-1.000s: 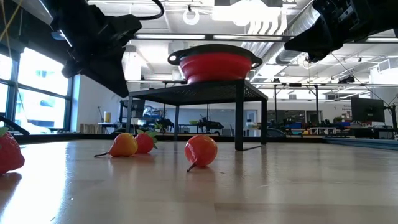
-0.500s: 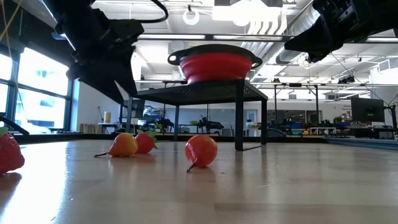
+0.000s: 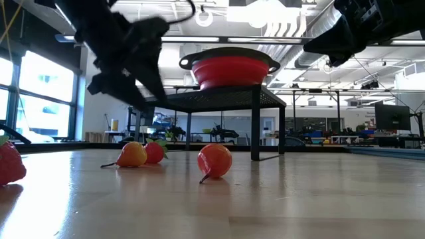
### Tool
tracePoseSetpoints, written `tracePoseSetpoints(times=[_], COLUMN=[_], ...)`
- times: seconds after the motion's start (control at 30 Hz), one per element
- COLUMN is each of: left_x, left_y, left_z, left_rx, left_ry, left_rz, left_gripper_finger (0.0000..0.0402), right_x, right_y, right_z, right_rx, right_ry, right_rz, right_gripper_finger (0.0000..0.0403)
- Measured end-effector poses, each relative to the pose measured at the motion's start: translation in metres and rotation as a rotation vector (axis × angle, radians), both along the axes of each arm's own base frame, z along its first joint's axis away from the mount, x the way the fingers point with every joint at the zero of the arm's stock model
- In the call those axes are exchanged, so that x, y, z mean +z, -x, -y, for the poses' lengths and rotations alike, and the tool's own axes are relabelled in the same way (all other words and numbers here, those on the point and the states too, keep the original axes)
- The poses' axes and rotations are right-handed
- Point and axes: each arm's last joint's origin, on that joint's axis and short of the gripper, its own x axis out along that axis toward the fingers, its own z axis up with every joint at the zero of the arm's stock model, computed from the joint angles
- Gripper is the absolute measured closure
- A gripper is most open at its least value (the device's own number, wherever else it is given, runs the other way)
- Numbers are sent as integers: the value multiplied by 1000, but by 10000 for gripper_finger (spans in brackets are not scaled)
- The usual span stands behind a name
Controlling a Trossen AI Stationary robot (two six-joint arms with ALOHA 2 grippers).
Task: Pick & Place Fruit
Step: Put the strawberry into the strainer bowl on the shelf
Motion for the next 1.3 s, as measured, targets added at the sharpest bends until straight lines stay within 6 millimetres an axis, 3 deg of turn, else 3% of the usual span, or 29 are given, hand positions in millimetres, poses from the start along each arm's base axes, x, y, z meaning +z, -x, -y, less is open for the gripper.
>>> tracePoseSetpoints(times=[0.33, 0.93, 1.3], left_x=[-26, -34, -56], left_y=[-13, -24, -32], left_z=[-14, -12, -10], left_rx=[19, -44, -38], left_ry=[31, 16, 0], left_rz=[-99, -76, -108], left_gripper_finger=[197, 197, 197], right_x=[1, 1, 0], right_y=[0, 0, 0], right_z=[0, 0, 0], right_rx=[-4, -4, -3], right_ry=[-19, -19, -19], right_rz=[9, 9, 7], right_gripper_finger=[401, 401, 401])
